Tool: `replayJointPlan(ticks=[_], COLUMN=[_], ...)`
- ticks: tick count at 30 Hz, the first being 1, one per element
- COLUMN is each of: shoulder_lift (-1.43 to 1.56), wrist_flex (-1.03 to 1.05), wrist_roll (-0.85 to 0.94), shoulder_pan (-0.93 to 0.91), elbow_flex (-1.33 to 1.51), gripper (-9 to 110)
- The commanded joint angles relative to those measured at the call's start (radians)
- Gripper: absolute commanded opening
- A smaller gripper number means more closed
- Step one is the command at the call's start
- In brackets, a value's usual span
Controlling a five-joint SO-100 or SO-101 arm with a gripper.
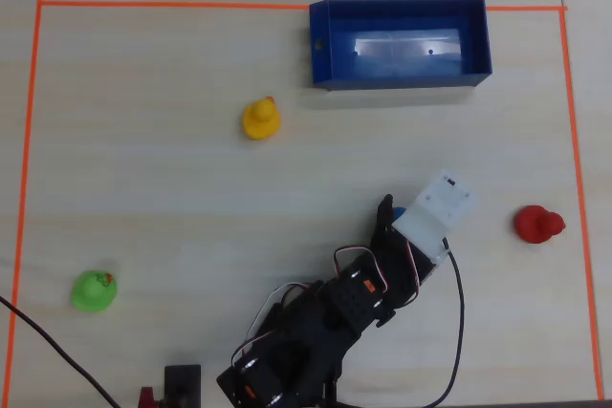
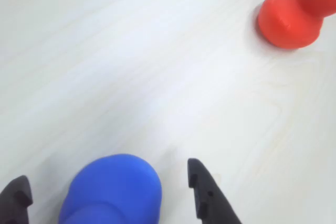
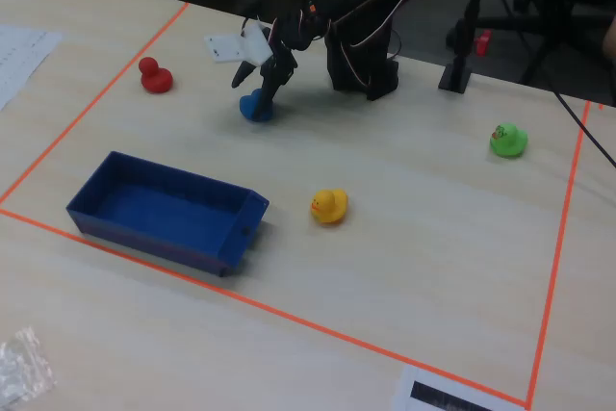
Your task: Grasp blue duck and put it into box.
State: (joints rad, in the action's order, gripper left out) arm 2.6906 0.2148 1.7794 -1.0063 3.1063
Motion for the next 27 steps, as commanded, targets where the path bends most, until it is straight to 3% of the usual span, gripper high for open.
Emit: replayJointPlan(ticks=[1, 12, 14, 17, 22, 27], shoulder_lift=[0.046, 0.092, 0.097, 0.097, 0.087, 0.064], wrist_flex=[0.087, 0.245, 0.267, 0.275, 0.301, 0.472], wrist_roll=[0.017, 0.049, 0.051, 0.041, 0.025, -0.063], shoulder_pan=[-0.006, 0.014, 0.018, 0.026, 0.032, 0.049], elbow_flex=[-0.002, 0.000, 0.002, 0.002, -0.020, -0.179], gripper=[40, 37, 32, 4, 1, 1])
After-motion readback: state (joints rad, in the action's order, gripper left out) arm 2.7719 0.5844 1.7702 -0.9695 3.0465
